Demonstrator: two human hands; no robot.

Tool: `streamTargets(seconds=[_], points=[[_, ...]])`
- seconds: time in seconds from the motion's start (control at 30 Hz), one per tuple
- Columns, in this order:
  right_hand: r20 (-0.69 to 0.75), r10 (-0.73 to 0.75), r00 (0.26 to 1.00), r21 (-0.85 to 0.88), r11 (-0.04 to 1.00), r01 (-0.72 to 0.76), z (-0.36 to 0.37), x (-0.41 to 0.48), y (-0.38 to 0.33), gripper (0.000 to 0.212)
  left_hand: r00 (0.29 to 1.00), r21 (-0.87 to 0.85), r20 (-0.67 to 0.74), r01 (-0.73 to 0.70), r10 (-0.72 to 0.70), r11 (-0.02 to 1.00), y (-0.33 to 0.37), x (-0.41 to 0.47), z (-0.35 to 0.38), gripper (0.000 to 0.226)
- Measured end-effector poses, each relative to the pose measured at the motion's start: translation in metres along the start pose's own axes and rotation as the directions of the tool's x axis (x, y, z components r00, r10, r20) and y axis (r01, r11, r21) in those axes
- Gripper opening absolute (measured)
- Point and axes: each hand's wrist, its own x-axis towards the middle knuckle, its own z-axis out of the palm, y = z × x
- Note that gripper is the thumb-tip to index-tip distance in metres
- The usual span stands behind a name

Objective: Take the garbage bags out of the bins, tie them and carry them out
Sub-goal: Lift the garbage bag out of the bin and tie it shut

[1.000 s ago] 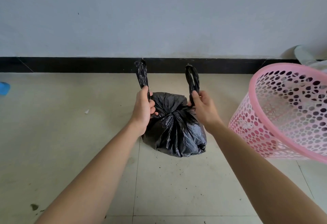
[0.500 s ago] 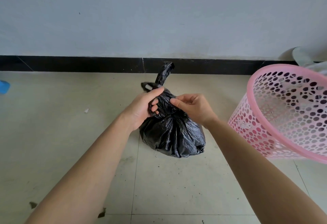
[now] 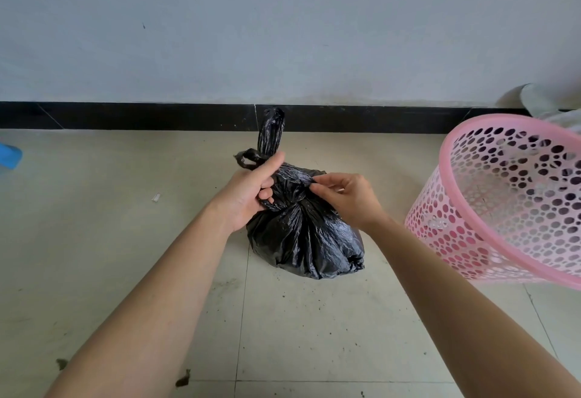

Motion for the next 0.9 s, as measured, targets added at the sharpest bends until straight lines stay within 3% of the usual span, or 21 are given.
streamTargets(seconds=[0.13,0.27,0.33,0.37,0.53,0.6,0.7,0.8,0.83,0.9], points=[[0.097,-0.001,0.995,-0.023,1.0,0.003,0.004,0.0,-0.006,0.015,0.987,0.23,0.163,-0.035,-0.003,0.972,-0.002,-0.007,0.001,0.006],[0.152,0.011,0.988,-0.019,1.0,-0.008,0.007,-0.001,-0.009,0.016,0.989,0.316,0.145,-0.05,0.004,0.947,-0.005,-0.005,-0.003,0.017],[0.178,0.03,0.984,0.072,0.996,-0.044,0.005,-0.002,-0.014,0.018,0.993,0.3,0.115,-0.014,-0.021,0.954,-0.007,-0.004,-0.006,0.045],[0.189,0.031,0.981,0.123,0.991,-0.055,0.003,-0.003,-0.018,0.02,0.993,0.26,0.118,-0.017,-0.015,0.965,-0.008,-0.003,-0.007,0.048],[0.212,-0.035,0.977,0.404,0.913,-0.055,-0.013,-0.001,-0.042,0.075,0.987,0.207,0.161,-0.031,-0.003,0.978,-0.009,-0.002,-0.005,0.025],[0.152,-0.062,0.986,0.389,0.921,-0.002,-0.015,0.002,-0.053,0.067,0.984,0.218,0.178,-0.019,-0.021,0.976,-0.01,-0.002,-0.002,0.029],[-0.056,-0.072,0.996,0.472,0.877,0.09,-0.013,0.009,-0.064,0.025,0.974,0.214,0.226,-0.043,-0.007,0.976,-0.01,-0.001,0.0,0.04],[-0.206,0.06,0.977,0.782,0.61,0.127,-0.027,0.015,-0.071,0.018,0.973,0.123,0.229,-0.048,0.018,0.991,-0.014,-0.001,-0.009,0.042],[-0.253,0.108,0.961,0.807,0.572,0.148,-0.037,0.017,-0.071,0.016,0.976,0.088,0.218,-0.041,0.021,0.995,-0.015,-0.001,-0.013,0.042],[-0.338,0.153,0.929,0.719,0.679,0.15,-0.054,0.021,-0.068,0.017,0.978,0.05,0.204,-0.05,0.039,0.998,-0.018,-0.001,-0.021,0.043]])
